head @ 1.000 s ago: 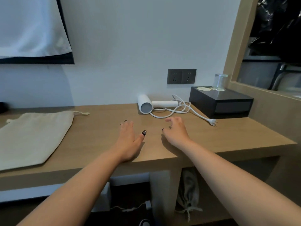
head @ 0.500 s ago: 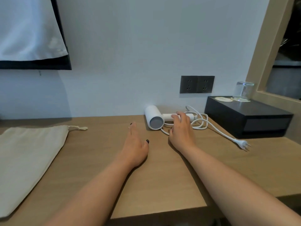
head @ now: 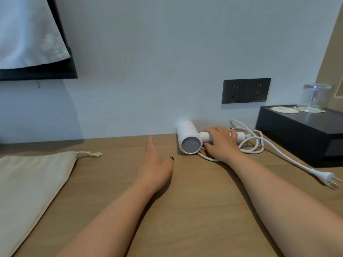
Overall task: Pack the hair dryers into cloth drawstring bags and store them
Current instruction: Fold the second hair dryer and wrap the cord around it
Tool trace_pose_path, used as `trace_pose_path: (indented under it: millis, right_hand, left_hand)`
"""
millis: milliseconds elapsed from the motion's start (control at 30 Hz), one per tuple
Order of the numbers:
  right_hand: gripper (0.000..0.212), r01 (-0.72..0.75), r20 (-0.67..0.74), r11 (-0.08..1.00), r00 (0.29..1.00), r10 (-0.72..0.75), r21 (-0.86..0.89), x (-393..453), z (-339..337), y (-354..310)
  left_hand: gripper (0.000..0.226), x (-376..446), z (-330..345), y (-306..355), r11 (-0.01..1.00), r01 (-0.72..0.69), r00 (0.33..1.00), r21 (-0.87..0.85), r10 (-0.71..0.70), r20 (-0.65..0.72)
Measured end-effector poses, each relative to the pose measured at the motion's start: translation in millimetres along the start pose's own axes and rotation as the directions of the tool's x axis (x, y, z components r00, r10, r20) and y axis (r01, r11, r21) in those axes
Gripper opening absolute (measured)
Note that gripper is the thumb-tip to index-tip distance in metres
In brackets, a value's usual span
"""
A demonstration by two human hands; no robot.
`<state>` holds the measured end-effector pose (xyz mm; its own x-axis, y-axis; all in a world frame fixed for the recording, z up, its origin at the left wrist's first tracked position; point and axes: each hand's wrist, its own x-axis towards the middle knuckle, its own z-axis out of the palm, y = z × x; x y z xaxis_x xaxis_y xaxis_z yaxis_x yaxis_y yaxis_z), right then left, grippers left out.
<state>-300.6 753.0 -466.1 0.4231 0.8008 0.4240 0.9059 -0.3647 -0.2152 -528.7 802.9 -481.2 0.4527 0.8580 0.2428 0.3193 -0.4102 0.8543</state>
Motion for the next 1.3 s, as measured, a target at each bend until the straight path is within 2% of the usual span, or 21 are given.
trace_pose_path:
  millis: [167, 267, 333, 400, 533, 700, 767, 833, 900, 967, 1033, 1100, 1133, 1200, 1300]
  right_hand:
    - [0.032, 0.189, -0.129, 0.976, 0.971, -0.203, -0.111, -8, -14, -3]
    - [0.036, 0.349, -0.206, 0.92, 0.901, -0.383, -0.18, -17, -30, -16]
    - [0.039, 0.424, -0.229, 0.894, 0.865, -0.447, -0.144, -25, -45, -27]
    - [0.037, 0.458, -0.26, 0.887, 0.851, -0.456, -0.057, -31, -62, -39]
    - [0.033, 0.501, -0.235, 0.861, 0.85, -0.471, 0.086, -40, -79, -52]
    - [0.042, 0.58, -0.192, 0.804, 0.81, -0.554, 0.132, -60, -71, -59]
    - [0.04, 0.619, -0.301, 0.772, 0.77, -0.562, 0.143, -65, -71, -62]
    - [0.045, 0.606, -0.452, 0.782, 0.744, -0.492, 0.147, -68, -75, -63]
    - [0.061, 0.498, -0.516, 0.856, 0.773, -0.369, 0.135, -72, -82, -59]
    - [0.074, 0.351, -0.415, 0.928, 0.868, -0.271, 0.127, -77, -88, -54]
    - [0.079, 0.277, -0.213, 0.948, 0.947, -0.241, 0.159, -82, -94, -50]
    - [0.071, 0.242, -0.028, 0.956, 0.97, -0.241, 0.164, -86, -96, -52]
    - [0.061, 0.239, 0.019, 0.961, 0.97, -0.244, 0.14, -88, -95, -54]
    - [0.055, 0.255, 0.014, 0.961, 0.966, -0.258, 0.103, -88, -90, -60]
    - [0.074, 0.262, -0.082, 0.954, 0.964, -0.253, 0.144, -87, -82, -66]
  left_hand:
    - [0.097, 5, -2, -5, 0.998, 0.02, 1.0, -0.057, -0.02, -0.008]
    - [0.108, 10, -10, -8, 0.996, -0.001, 1.0, -0.092, -0.001, -0.031]
    - [0.112, 12, -20, -7, 0.994, -0.061, 0.997, -0.09, 0.056, -0.056]
    - [0.113, 12, -31, -4, 0.987, -0.135, 0.989, -0.089, 0.129, -0.07]
    - [0.111, 4, -47, 9, 0.96, -0.262, 0.964, -0.097, 0.257, -0.062]
    - [0.077, -10, -59, 22, 0.949, -0.314, 0.949, -0.024, 0.314, 0.016]
    - [0.071, -15, -62, 25, 0.948, -0.32, 0.947, -0.006, 0.319, -0.03]
    - [0.065, -21, -65, 31, 0.951, -0.308, 0.947, -0.018, 0.305, -0.103]
    - [0.06, -26, -67, 35, 0.952, -0.297, 0.946, -0.074, 0.283, -0.157]
    - [0.057, -33, -71, 34, 0.946, -0.285, 0.949, -0.155, 0.256, -0.183]
    - [0.056, -42, -74, 30, 0.946, -0.261, 0.957, -0.191, 0.228, -0.178]
    - [0.058, -51, -77, 26, 0.95, -0.236, 0.965, -0.205, 0.204, -0.168]
    - [0.059, -53, -78, 25, 0.949, -0.23, 0.965, -0.215, 0.195, -0.175]
    - [0.058, -54, -81, 23, 0.948, -0.22, 0.964, -0.229, 0.175, -0.201]
    - [0.055, -49, -83, 21, 0.958, -0.223, 0.96, -0.178, 0.184, -0.211]
